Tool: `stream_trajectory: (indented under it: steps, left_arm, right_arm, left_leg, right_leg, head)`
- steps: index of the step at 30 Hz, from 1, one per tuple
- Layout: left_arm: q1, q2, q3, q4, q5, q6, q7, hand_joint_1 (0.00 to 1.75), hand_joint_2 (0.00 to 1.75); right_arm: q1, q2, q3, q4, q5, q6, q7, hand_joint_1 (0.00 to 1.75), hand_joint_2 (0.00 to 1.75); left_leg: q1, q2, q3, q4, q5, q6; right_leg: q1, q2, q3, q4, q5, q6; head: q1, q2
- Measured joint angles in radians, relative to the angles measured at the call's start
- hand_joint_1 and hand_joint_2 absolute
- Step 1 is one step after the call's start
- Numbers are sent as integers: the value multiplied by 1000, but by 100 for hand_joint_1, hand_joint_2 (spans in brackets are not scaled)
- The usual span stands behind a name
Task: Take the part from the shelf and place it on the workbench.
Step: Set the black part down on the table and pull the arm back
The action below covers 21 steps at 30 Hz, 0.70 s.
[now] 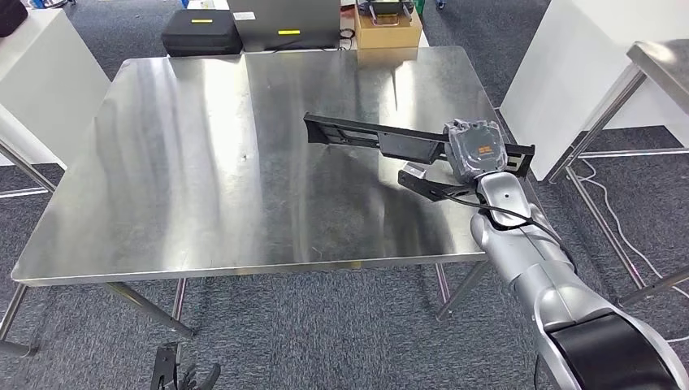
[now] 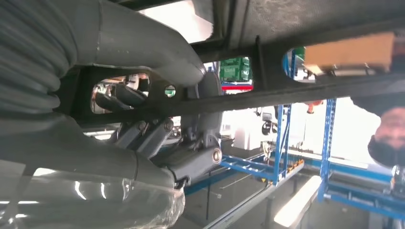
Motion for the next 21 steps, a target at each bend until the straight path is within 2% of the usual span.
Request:
stream_trajectory:
  steps: [1,3,7,9,13,20,21]
  left_arm:
    - [0,0,1,0,9,-1,5,0,175]
    - [1,2,6,0,34,-8,16,0,175]
    - [0,2,24,0,59,-28,28,0,175]
    - [0,3,31,0,66,-32,31,0,175]
    - [0,3,42,0,70,-31,35,0,175]
    - [1,3,84,0,138,-1,86,0,175]
    - [1,3,95,0,149,-4,94,0,175]
  right_arm:
    - [2,2,1,4,13,-2,4,175,175]
    - [7,7,2,11,35,-4,11,175,175]
    - [9,25,6,26,63,-3,23,175,175]
    - [9,34,9,33,75,0,26,175,175]
    - [8,50,14,44,88,9,29,175,175]
    - [7,86,18,53,128,16,31,175,175]
    - [7,92,18,54,134,18,31,131,131]
  left_leg:
    - [-1,0,-2,2,-1,4]
    - [-1,2,-1,1,-1,14]
    - [0,8,4,-6,-1,13]
    - [0,9,5,-8,-2,9]
    - [3,9,5,-9,-2,-11]
    - [-1,10,4,-9,0,-14]
    - [-2,10,4,-9,0,-14]
  right_leg:
    - [1,1,2,-1,1,-7]
    - [2,3,1,-2,2,-10]
    - [5,10,1,-2,1,-11]
    - [7,11,1,-2,1,-16]
    - [9,10,1,-1,0,-21]
    - [10,11,2,-1,1,-24]
    - [10,11,2,-1,1,-24]
  head:
    - [-1,0]
    - [-2,0]
    - [-2,0]
    - [-2,0]
    - [-2,0]
    - [-1,0]
    - [-1,0]
